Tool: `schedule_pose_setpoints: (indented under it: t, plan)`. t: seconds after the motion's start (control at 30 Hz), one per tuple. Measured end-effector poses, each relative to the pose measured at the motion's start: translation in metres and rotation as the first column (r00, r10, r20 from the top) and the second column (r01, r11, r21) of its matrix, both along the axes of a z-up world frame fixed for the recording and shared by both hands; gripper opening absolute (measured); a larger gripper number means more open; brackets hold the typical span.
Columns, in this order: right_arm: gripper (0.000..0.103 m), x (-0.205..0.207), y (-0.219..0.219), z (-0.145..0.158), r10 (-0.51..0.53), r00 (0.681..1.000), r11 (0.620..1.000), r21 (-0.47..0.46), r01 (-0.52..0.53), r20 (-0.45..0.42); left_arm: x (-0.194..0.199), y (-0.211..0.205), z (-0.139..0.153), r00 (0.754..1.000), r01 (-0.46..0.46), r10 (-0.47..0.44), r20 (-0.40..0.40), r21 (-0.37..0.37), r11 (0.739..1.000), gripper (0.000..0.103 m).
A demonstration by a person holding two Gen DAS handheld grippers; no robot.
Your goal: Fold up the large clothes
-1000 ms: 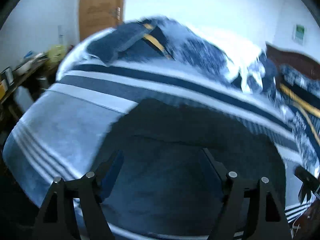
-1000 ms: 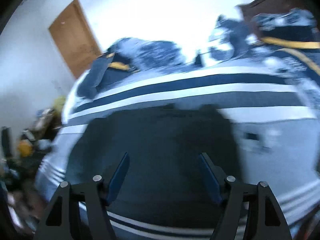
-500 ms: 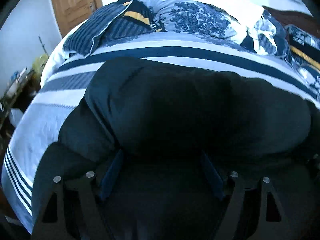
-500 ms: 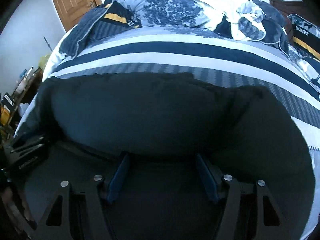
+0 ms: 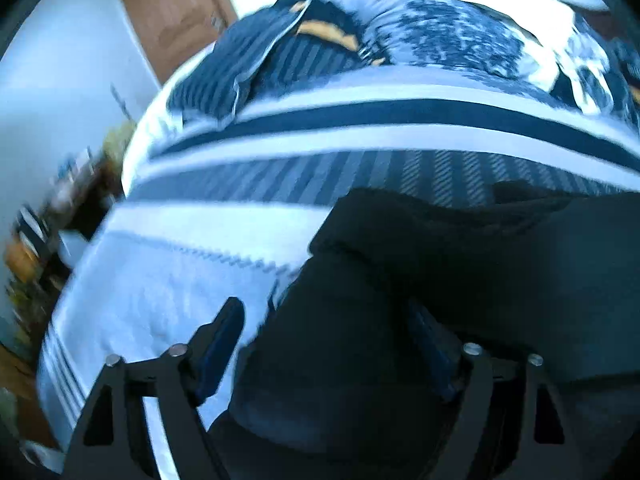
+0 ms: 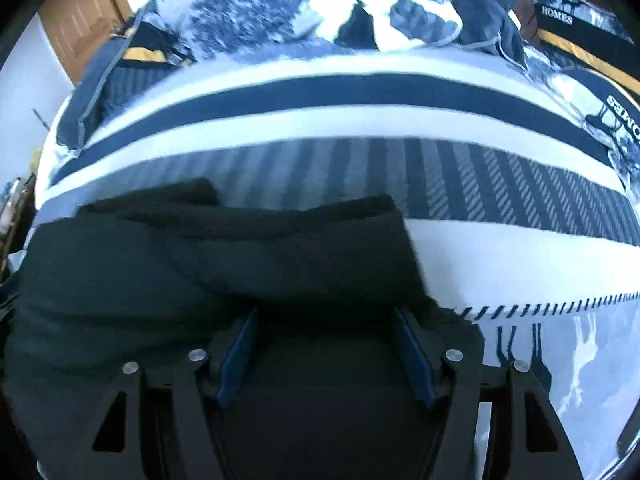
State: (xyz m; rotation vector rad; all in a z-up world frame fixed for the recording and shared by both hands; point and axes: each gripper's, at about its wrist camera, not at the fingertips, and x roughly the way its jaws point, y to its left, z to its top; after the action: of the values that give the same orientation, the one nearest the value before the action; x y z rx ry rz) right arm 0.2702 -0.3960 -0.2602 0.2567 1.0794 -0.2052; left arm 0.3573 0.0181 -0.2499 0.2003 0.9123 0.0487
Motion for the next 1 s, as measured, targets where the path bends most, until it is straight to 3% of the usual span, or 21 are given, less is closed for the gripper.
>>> schedule_pose_setpoints:
  t: [0.1, 0.2, 0.27, 0.33, 0.43, 0.57, 0.73, 0.87, 1.0]
  plan:
    - [0.069, -0.009, -0.011, 0.01, -0.108, 0.994, 0.994, -0.022, 0.108, 0.005, -0.008, 0.025, 0.009, 0.998, -0.064, 0.063, -0.013, -0.073, 0.995, 0.088]
    - [0.071, -0.058, -0.01, 0.053, -0.128, 0.983, 0.991, 0.058, 0.122, 0.129, -0.048, 0.041, 0.048, 0.99, -0.086, 0.095, 0.1, -0.09, 0.992, 0.088]
    - [0.072, -0.1, 0.001, 0.081, -0.155, 0.967, 0.986, 0.099, 0.137, 0.202, -0.093, 0.047, 0.08, 0.979, -0.077, 0.095, 0.182, -0.105, 0.991, 0.088]
    - [0.073, -0.148, 0.024, 0.105, -0.146, 0.957, 0.982, 0.155, 0.109, 0.252, -0.132, 0.046, 0.101, 0.973, -0.063, 0.088, 0.211, -0.12, 0.991, 0.088]
    - [0.075, -0.205, 0.067, 0.124, -0.145, 0.952, 0.977, 0.191, 0.095, 0.27, -0.2, 0.042, 0.126, 0.971, -0.04, 0.075, 0.226, -0.158, 0.987, 0.088]
    - [0.076, -0.276, 0.114, 0.135, -0.114, 0.961, 0.973, 0.224, 0.057, 0.253, -0.283, 0.043, 0.148, 0.982, 0.021, 0.036, 0.184, -0.301, 0.953, 0.088]
    - [0.076, -0.345, 0.152, 0.173, -0.059, 0.956, 0.995, 0.096, 0.032, 0.289, -0.345, 0.033, 0.178, 0.982, 0.048, 0.005, 0.188, -0.275, 0.96, 0.088]
    - [0.076, -0.383, 0.171, 0.201, -0.034, 0.942, 0.999, 0.048, 0.019, 0.335, -0.388, 0.031, 0.213, 0.965, 0.07, -0.016, 0.263, -0.196, 0.978, 0.089]
    - [0.076, -0.411, 0.192, 0.228, -0.01, 0.922, 1.0, 0.015, 0.004, 0.387, -0.419, 0.032, 0.241, 0.948, 0.085, -0.02, 0.318, -0.192, 0.978, 0.092]
